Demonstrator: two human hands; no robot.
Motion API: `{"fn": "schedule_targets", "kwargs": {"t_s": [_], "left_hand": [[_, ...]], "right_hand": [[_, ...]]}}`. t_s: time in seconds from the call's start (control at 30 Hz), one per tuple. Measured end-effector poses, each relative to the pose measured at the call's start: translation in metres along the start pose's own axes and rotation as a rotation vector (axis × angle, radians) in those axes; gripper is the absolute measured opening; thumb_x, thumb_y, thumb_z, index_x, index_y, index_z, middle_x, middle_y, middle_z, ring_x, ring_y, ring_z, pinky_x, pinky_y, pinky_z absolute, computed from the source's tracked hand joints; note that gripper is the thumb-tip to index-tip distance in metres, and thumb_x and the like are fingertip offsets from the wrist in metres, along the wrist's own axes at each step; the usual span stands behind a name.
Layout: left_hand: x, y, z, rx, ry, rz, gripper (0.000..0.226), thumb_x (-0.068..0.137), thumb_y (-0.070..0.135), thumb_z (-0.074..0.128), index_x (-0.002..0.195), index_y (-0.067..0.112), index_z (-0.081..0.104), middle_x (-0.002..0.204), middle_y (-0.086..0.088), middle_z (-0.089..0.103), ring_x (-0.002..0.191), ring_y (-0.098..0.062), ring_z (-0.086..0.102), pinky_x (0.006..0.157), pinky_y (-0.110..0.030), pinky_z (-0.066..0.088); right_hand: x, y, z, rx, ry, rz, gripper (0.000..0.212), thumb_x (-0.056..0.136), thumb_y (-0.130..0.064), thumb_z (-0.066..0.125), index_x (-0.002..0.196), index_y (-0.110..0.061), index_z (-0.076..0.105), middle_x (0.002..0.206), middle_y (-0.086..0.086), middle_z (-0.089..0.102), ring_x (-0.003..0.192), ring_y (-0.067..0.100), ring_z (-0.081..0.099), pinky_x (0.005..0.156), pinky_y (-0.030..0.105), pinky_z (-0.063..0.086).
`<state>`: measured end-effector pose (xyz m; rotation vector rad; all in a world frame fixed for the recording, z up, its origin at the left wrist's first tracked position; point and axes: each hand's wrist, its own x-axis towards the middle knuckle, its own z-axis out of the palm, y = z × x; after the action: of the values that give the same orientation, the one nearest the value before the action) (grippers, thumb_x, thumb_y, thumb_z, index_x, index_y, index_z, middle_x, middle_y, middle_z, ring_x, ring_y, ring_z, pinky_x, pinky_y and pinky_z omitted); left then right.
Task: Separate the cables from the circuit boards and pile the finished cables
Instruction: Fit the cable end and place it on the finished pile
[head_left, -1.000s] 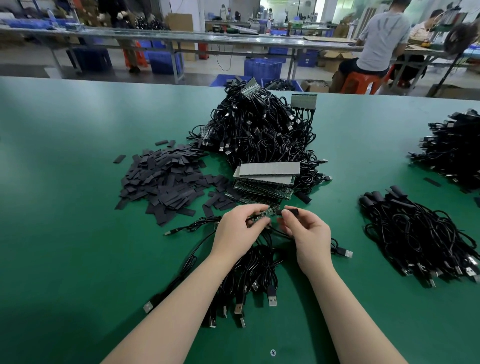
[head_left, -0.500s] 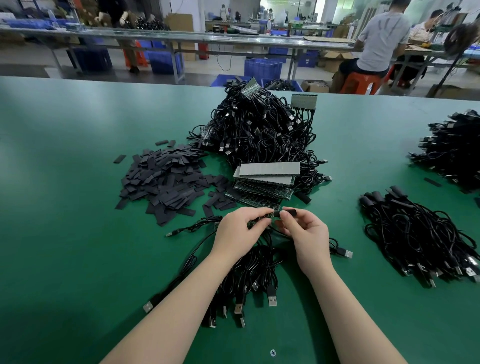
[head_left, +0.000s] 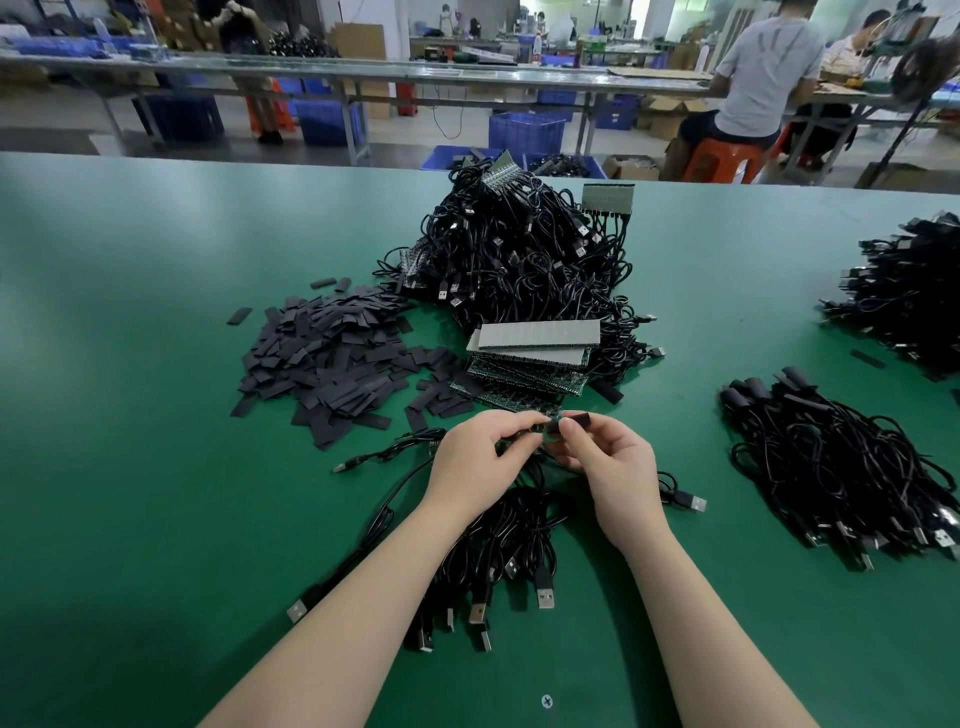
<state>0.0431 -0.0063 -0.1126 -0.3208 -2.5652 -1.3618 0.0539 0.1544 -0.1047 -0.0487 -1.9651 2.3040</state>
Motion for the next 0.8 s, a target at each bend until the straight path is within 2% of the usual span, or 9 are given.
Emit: {"fn": "schedule_targets", "kwargs": {"t_s": [0.2, 0.4, 0.5, 0.57, 0.63, 0.7, 0.8], "left_hand": [[0.001, 0.000, 0.000, -0.009, -0.001, -0.017, 0.024, 0.089, 0.034, 0.064, 0.110, 0.046, 0.068, 0.104, 0.026, 0.065, 0.103, 0.008, 0.056, 0.086, -0.013, 0.045], [-0.001, 0.003, 0.000, -0.027, 0.013, -0.050, 0.027, 0.085, 0.041, 0.070, 0.111, 0.047, 0.067, 0.109, 0.025, 0.068, 0.103, 0.011, 0.058, 0.091, -0.019, 0.048], [-0.003, 0.006, -0.003, -0.036, 0.000, -0.058, 0.039, 0.083, 0.044, 0.070, 0.119, 0.056, 0.058, 0.107, 0.027, 0.068, 0.102, 0.015, 0.058, 0.086, -0.007, 0.042], [-0.004, 0.009, -0.004, -0.027, 0.014, -0.049, 0.044, 0.083, 0.047, 0.069, 0.123, 0.055, 0.054, 0.105, 0.029, 0.068, 0.101, 0.017, 0.057, 0.084, -0.002, 0.039], [-0.004, 0.010, -0.003, 0.014, 0.061, -0.024, 0.039, 0.082, 0.047, 0.069, 0.121, 0.045, 0.062, 0.102, 0.026, 0.070, 0.100, 0.012, 0.060, 0.090, -0.012, 0.043], [-0.004, 0.012, -0.003, 0.058, 0.129, -0.007, 0.029, 0.081, 0.047, 0.071, 0.108, 0.037, 0.072, 0.097, 0.022, 0.072, 0.095, 0.003, 0.064, 0.093, -0.028, 0.047], [-0.005, 0.012, -0.003, 0.036, 0.145, 0.011, 0.023, 0.080, 0.045, 0.073, 0.099, 0.033, 0.077, 0.091, 0.017, 0.074, 0.086, 0.001, 0.065, 0.087, -0.033, 0.051]], "right_hand": [[0.000, 0.004, 0.000, -0.047, -0.017, -0.013, 0.010, 0.090, -0.010, 0.072, 0.094, -0.019, 0.075, 0.080, 0.002, 0.077, 0.074, 0.013, 0.071, 0.065, 0.019, 0.055], [0.000, 0.004, 0.001, -0.096, -0.025, -0.032, 0.012, 0.088, -0.009, 0.073, 0.094, -0.020, 0.076, 0.079, 0.001, 0.076, 0.069, 0.011, 0.067, 0.064, 0.018, 0.054], [0.000, 0.003, 0.000, -0.104, -0.031, -0.028, 0.013, 0.088, -0.011, 0.074, 0.091, -0.023, 0.077, 0.075, 0.001, 0.074, 0.065, 0.011, 0.061, 0.063, 0.018, 0.053], [0.000, 0.003, 0.000, -0.091, -0.031, -0.021, 0.013, 0.089, -0.011, 0.073, 0.089, -0.024, 0.077, 0.074, 0.000, 0.074, 0.064, 0.010, 0.061, 0.062, 0.018, 0.053], [0.000, 0.002, -0.001, -0.078, -0.021, -0.019, 0.012, 0.089, -0.012, 0.073, 0.089, -0.023, 0.077, 0.073, -0.001, 0.074, 0.063, 0.008, 0.062, 0.062, 0.018, 0.053], [0.000, 0.002, -0.001, -0.068, -0.011, -0.019, 0.011, 0.089, -0.012, 0.073, 0.088, -0.023, 0.076, 0.072, -0.001, 0.074, 0.062, 0.007, 0.062, 0.062, 0.018, 0.053], [0.000, 0.002, 0.000, -0.063, -0.009, -0.019, 0.011, 0.089, -0.011, 0.073, 0.089, -0.022, 0.076, 0.071, -0.002, 0.074, 0.060, 0.005, 0.063, 0.060, 0.016, 0.052]]}}
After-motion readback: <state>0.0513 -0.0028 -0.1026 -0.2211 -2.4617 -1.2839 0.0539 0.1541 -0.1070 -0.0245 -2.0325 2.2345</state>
